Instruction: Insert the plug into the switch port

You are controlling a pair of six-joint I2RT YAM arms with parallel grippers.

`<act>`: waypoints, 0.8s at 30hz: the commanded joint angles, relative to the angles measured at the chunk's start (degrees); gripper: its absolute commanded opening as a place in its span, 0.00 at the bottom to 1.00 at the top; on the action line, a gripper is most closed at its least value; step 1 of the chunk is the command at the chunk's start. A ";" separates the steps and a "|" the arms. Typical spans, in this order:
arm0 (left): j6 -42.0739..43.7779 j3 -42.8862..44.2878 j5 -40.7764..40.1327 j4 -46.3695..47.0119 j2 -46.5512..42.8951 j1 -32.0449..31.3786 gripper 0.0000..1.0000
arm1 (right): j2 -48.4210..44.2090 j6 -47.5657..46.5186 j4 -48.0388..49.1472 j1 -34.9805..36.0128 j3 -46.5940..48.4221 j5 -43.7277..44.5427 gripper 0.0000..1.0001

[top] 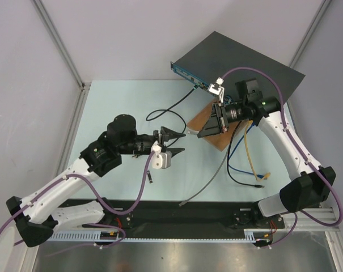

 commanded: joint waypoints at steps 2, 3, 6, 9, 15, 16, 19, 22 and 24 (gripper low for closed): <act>3.23 0.79 -3.92 0.70 0.87 -1.19 0.53 | -1.92 1.98 0.52 1.76 -0.65 -3.12 0.00; 3.15 0.79 -4.53 0.62 1.04 -1.28 0.53 | -1.92 1.98 0.43 2.02 -0.74 -3.04 0.00; 3.14 0.61 -5.50 0.70 1.66 -1.45 0.54 | -1.92 1.98 0.43 2.37 -0.92 -2.95 0.00; 3.41 -0.18 -6.55 1.05 2.10 -1.45 0.51 | -1.75 3.03 0.87 2.64 -0.65 -2.86 0.00; 3.59 -0.62 -7.88 1.67 2.80 -1.45 0.47 | -1.84 3.21 1.31 3.69 -1.44 -2.16 0.00; 3.32 -0.62 -7.88 1.85 2.89 -1.45 0.47 | -1.83 3.56 1.57 3.87 -1.53 -2.16 0.00; 3.50 -0.71 -7.88 2.02 3.33 -1.45 0.45 | -1.75 3.82 2.10 3.96 -1.53 -2.16 0.00; 3.23 -0.09 -7.88 2.11 3.94 -1.45 0.44 | -1.66 3.73 2.28 4.22 -1.53 -2.16 0.00; 2.97 0.35 -7.61 1.58 4.12 -1.45 0.42 | -1.66 3.65 2.45 4.22 -1.44 -2.16 0.00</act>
